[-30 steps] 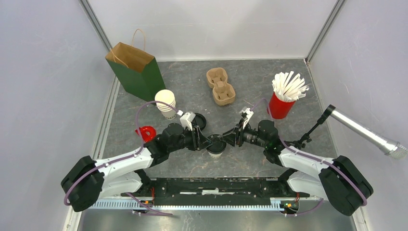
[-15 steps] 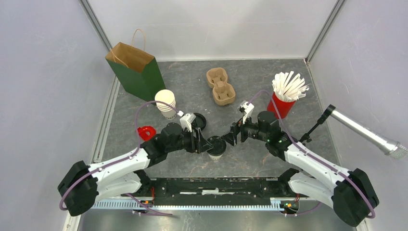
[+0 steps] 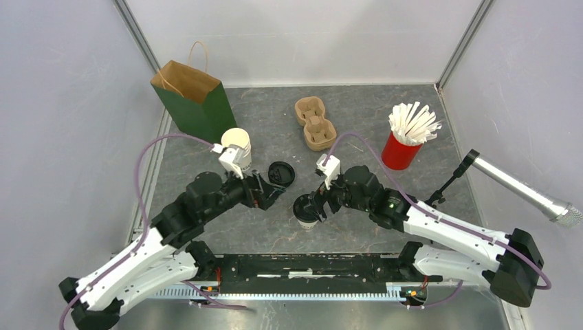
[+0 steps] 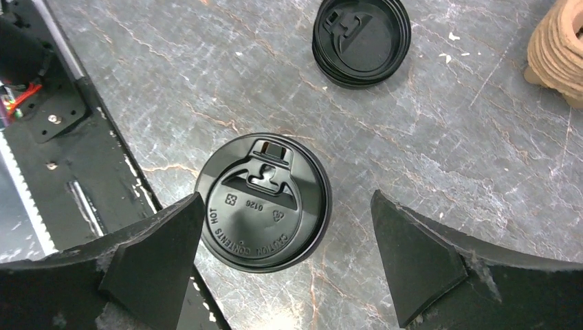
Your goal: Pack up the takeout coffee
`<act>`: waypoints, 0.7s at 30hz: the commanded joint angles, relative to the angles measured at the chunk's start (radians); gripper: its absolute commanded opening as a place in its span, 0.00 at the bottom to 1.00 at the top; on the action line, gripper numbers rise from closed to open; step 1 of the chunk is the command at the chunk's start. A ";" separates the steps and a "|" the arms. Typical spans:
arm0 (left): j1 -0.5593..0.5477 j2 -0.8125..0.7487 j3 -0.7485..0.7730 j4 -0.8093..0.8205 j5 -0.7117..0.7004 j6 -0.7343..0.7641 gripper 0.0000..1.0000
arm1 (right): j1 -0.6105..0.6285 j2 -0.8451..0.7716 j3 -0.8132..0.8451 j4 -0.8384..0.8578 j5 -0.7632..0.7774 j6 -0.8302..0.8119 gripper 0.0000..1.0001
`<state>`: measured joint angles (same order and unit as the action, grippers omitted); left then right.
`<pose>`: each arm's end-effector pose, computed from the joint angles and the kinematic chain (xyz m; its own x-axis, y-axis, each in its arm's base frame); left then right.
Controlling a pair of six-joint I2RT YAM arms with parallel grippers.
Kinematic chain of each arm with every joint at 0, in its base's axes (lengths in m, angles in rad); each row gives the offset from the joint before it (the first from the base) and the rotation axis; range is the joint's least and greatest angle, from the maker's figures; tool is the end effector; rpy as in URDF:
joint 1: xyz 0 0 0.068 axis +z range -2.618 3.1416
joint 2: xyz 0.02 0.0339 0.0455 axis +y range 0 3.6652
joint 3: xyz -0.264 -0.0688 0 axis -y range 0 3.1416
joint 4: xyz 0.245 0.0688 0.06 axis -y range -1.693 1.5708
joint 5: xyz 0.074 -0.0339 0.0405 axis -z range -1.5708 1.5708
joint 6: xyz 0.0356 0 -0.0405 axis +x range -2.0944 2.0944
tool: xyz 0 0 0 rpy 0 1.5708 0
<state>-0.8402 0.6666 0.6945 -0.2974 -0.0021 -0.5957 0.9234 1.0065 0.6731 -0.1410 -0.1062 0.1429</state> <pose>0.1078 -0.1201 0.3144 -0.5642 -0.2111 -0.7982 0.5157 0.6649 -0.5404 0.1341 0.1836 0.2631 -0.3938 -0.2860 -0.8736 -0.8021 0.5710 0.1746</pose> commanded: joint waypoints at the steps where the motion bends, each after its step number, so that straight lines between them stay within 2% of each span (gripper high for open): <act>1: -0.005 -0.118 0.071 -0.254 -0.175 0.125 1.00 | 0.046 0.046 0.058 -0.005 0.093 -0.013 0.98; 6: -0.005 -0.230 0.048 -0.370 -0.239 0.167 1.00 | 0.102 0.095 0.089 0.009 0.144 -0.015 0.98; 9: -0.005 -0.285 -0.002 -0.388 -0.261 0.175 1.00 | 0.127 0.115 0.095 0.019 0.184 -0.028 0.98; 11: -0.005 -0.312 -0.010 -0.374 -0.229 0.175 1.00 | 0.136 0.131 0.102 0.018 0.185 -0.031 0.98; 21: -0.005 -0.334 -0.006 -0.377 -0.256 0.189 1.00 | 0.178 0.214 0.144 -0.034 0.275 -0.048 0.98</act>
<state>-0.8402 0.3412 0.6849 -0.6815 -0.2352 -0.4545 1.0893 1.2022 0.7650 -0.1646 0.1032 0.1127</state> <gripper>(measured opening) 0.996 0.979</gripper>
